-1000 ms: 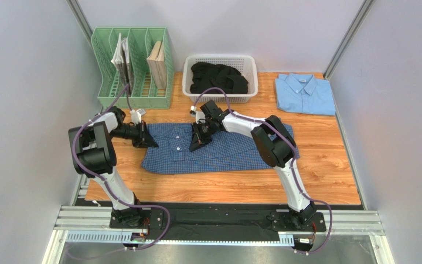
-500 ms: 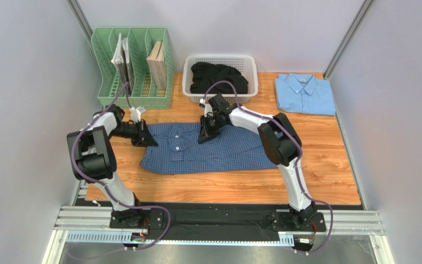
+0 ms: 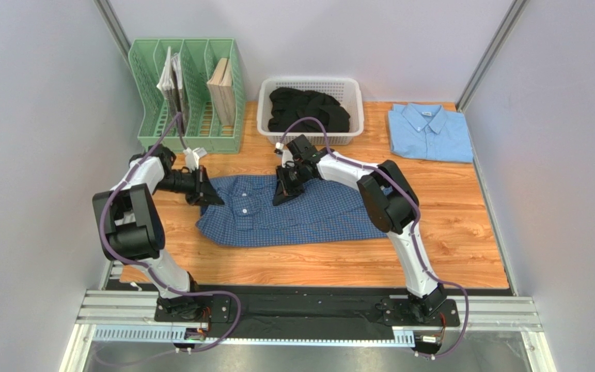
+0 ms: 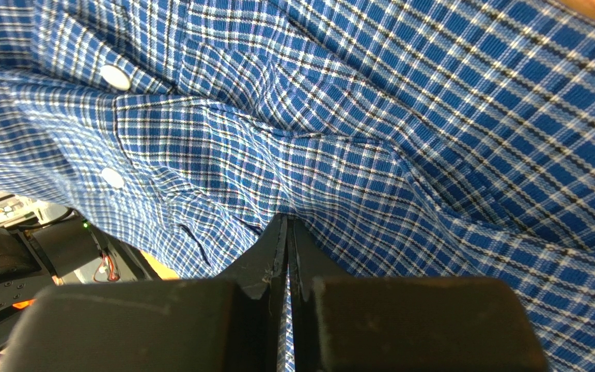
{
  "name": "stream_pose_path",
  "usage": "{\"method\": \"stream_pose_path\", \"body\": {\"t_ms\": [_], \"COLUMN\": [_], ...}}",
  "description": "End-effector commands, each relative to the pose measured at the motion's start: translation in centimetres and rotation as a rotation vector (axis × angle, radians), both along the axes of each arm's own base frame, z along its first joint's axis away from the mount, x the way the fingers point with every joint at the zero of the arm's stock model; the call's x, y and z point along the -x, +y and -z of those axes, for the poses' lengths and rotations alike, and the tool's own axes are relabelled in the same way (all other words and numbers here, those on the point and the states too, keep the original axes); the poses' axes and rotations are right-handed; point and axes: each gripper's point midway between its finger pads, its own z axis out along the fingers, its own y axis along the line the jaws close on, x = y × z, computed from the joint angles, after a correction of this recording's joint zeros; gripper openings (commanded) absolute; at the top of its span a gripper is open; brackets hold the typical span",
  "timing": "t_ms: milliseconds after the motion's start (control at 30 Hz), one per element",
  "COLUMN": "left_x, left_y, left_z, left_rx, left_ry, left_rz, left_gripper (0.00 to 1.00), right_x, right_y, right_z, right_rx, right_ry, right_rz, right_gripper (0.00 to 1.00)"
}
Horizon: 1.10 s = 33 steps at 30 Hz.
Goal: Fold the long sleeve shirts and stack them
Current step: Fold the shirt
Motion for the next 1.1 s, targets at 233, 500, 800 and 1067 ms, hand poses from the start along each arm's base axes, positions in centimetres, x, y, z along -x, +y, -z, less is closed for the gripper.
{"method": "stream_pose_path", "body": {"t_ms": [233,500,800,1067], "left_x": [-1.7,-1.1,-2.0,-2.8], "left_y": [5.6,5.4,2.9,1.2], "left_z": [2.3,7.3,6.8,-1.2], "left_rx": [-0.243,-0.204,-0.063,0.063], "left_ry": [0.034,0.218,0.199,0.019], "left_rz": [-0.142,-0.145,-0.123,-0.088], "left_gripper": [0.57,0.82,0.31,0.0], "right_x": [0.2,0.2,0.3,0.4], "right_y": [-2.3,-2.0,-2.2,-2.5], "right_z": [3.8,3.7,3.8,4.6], "right_rx": [0.138,0.128,0.134,0.152], "right_ry": [-0.003,0.001,0.005,0.017], "right_rz": [0.034,0.032,0.034,0.044], "right_gripper": [0.03,0.03,0.04,0.02]}}
